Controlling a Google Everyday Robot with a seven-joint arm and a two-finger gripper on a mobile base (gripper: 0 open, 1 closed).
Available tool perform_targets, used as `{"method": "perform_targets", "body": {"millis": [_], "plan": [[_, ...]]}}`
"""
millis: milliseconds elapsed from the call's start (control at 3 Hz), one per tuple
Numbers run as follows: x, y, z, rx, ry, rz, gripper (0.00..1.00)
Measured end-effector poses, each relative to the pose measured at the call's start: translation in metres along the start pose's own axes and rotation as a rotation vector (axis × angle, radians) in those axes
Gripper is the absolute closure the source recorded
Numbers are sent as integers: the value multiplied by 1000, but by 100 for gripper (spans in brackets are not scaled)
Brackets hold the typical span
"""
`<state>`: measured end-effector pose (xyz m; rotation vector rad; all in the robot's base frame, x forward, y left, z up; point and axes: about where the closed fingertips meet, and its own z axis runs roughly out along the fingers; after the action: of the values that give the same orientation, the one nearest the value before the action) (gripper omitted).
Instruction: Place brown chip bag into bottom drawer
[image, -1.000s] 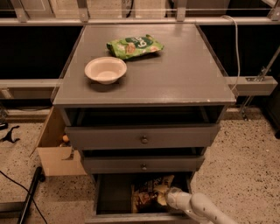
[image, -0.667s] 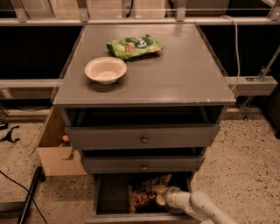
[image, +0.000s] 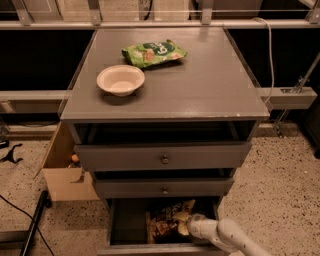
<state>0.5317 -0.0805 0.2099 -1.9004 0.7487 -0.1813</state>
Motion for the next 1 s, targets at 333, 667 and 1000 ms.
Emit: {"method": "perform_targets", "body": {"millis": [333, 667, 1000], "plan": [[0, 0, 0, 0, 0, 0, 50], [0, 0, 0, 0, 0, 0, 26], [0, 0, 0, 0, 0, 0, 3]]}}
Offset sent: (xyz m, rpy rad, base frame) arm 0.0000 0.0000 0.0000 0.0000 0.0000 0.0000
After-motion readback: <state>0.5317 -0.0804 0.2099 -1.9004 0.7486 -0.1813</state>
